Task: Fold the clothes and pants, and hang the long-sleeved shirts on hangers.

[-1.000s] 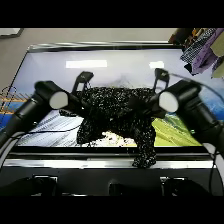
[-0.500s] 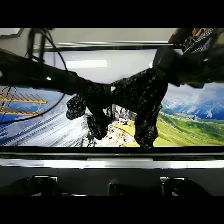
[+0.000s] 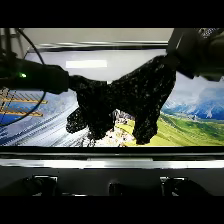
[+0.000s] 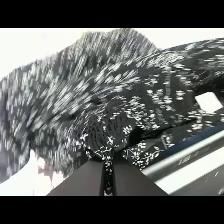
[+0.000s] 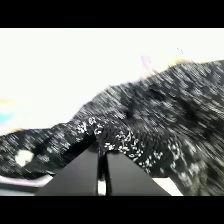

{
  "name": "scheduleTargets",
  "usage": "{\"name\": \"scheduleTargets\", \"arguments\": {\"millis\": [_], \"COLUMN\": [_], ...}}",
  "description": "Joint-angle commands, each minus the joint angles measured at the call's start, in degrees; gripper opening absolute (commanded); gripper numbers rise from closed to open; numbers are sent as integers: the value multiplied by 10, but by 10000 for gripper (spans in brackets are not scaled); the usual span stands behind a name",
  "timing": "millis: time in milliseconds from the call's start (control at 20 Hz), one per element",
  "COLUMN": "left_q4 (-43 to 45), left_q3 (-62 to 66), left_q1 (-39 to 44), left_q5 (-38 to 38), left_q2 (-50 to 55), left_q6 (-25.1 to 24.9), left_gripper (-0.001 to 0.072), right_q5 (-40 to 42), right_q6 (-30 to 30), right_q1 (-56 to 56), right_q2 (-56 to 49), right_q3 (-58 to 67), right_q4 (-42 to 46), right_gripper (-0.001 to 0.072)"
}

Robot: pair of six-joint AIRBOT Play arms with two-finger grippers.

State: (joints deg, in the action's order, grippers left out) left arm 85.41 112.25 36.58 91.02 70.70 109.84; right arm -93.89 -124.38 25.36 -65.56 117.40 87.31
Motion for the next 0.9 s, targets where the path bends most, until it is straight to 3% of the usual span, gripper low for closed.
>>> {"name": "scheduleTargets", "arguments": {"millis": [0,150,400,700,850], "left_q4": [-5,-63,-111,-111,-111], "left_q3": [-99,-220,-371,-414,-414], "left_q1": [-1,-1,0,1,0], "left_q5": [2,-62,-160,-169,-173], "left_q2": [-3,-3,-1,-1,-1], "left_q6": [29,40,64,77,78], "left_gripper": [21,21,21,21,25], "right_q5": [-88,-28,103,165,166], "right_q6": [62,34,-120,-224,-231], "right_q1": [12,70,130,168,167], "right_q2": [2,47,120,126,111], "right_q3": [-75,-242,-519,-571,-571], "right_q4": [7,25,53,89,109], "right_gripper": [28,28,28,28,28]}}
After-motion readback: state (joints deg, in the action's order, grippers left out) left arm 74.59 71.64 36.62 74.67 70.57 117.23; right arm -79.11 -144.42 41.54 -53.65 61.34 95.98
